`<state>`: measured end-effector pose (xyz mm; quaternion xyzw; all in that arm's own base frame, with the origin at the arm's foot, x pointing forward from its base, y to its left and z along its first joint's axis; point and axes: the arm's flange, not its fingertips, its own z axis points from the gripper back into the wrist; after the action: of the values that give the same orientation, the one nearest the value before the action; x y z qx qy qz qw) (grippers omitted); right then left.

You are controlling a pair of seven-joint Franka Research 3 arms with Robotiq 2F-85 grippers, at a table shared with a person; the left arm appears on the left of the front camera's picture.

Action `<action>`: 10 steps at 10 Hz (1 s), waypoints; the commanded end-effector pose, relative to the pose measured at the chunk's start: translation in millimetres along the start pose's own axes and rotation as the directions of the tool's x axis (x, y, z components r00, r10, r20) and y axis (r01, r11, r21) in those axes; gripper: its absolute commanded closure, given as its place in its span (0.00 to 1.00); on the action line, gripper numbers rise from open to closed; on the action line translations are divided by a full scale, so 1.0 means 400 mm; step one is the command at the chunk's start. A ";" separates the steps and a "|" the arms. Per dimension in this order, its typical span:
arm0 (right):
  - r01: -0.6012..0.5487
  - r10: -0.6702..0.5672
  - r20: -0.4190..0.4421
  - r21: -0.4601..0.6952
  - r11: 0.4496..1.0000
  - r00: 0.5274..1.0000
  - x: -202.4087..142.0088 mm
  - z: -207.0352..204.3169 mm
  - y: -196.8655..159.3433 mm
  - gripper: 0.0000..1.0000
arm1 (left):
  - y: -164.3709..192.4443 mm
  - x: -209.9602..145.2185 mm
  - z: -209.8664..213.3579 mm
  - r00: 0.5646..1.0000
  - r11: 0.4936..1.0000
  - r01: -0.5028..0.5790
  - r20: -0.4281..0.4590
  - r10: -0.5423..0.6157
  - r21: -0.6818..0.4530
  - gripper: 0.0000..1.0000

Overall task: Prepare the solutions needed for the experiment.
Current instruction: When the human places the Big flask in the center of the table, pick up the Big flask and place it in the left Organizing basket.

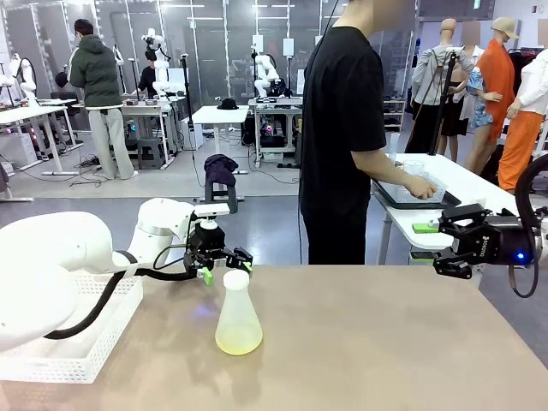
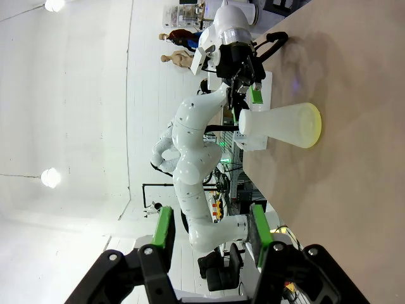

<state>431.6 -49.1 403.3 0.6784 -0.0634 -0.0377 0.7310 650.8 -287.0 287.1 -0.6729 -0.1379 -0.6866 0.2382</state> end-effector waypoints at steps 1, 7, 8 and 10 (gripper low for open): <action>-0.003 0.003 0.003 0.015 1.000 1.000 0.002 0.000 0.003 0.40 | 0.018 -0.049 0.022 0.998 0.998 0.064 0.002 -0.064 -0.010 0.00; -0.003 0.003 0.003 0.015 1.000 1.000 0.002 0.000 0.003 0.40 | 0.057 -0.132 0.003 0.989 0.986 0.132 0.080 -0.124 -0.098 0.00; -0.003 0.003 0.003 0.015 1.000 1.000 0.002 0.000 0.003 0.40 | 0.063 -0.136 -0.001 0.987 0.984 0.145 0.085 -0.136 -0.104 0.00; -0.003 0.003 0.003 0.015 1.000 1.000 0.002 0.000 0.003 0.40 | 0.071 -0.140 -0.018 0.984 0.983 0.156 0.106 -0.145 -0.100 0.00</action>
<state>431.6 -49.1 403.3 0.6784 -0.0634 -0.0377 0.7310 622.8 -316.5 245.6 -0.6842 -0.1498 -0.6970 0.1539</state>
